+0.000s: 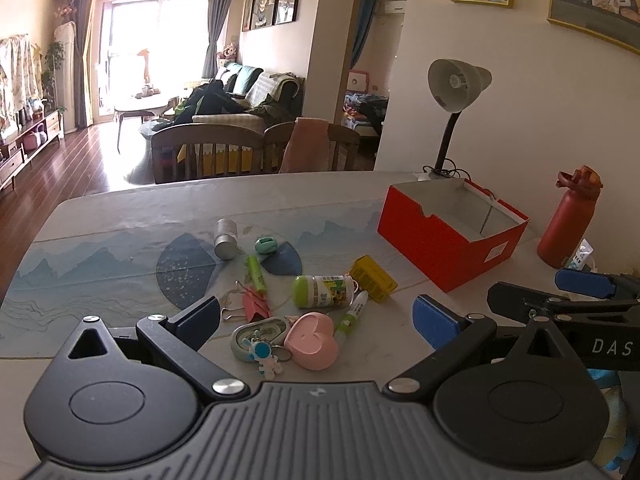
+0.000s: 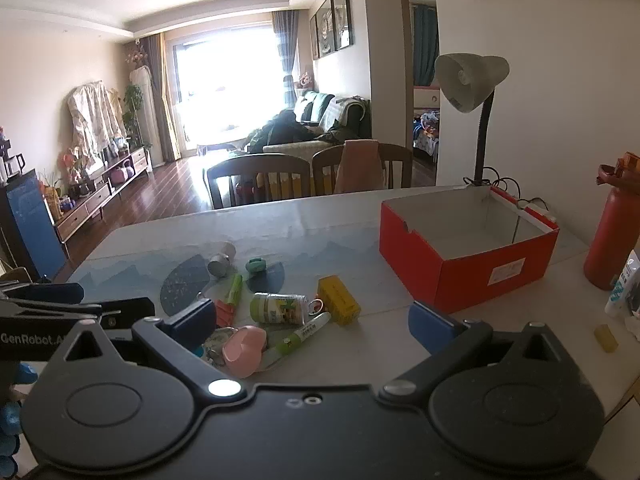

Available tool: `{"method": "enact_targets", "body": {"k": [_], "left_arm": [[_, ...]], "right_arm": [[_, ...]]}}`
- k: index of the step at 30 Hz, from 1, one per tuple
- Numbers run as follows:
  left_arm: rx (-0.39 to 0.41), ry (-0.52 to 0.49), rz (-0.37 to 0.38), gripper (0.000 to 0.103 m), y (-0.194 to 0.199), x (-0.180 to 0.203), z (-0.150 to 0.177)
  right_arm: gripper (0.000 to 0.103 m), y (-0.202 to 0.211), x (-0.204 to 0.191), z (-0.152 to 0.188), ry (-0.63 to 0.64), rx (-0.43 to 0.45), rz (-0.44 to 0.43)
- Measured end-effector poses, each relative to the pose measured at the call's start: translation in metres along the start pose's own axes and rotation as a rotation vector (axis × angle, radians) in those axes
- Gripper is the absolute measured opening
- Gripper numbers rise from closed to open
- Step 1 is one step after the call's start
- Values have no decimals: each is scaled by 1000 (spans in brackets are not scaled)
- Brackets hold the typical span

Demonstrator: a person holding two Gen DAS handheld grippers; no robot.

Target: Organize rigid objects

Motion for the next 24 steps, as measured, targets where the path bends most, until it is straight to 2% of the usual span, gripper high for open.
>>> {"method": "enact_targets", "body": {"k": [14,20,24], "left_arm": [[-16,20,-2,103,-16,-8,-9],[-33,44,-5,103,-36,-16,-10],[-73,45,-14,103,-57,-15,-3]], "right_arm": [[102,-17,8,-8,30,-32,-30],[102,-37,21,-12,61,-76,-56],[101,-55,30,-18,94,-107,-91]]}}
Point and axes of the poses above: each gripper's, at about its wrist camera, not at the fingertips, and y roughly against the way its jaws point, x to its right, z to its underside, the point moved 8 cm from there along -y, roughly the way its jaws point, and after that the axes turned 15 degrees about -x, right-handed, at the moved point
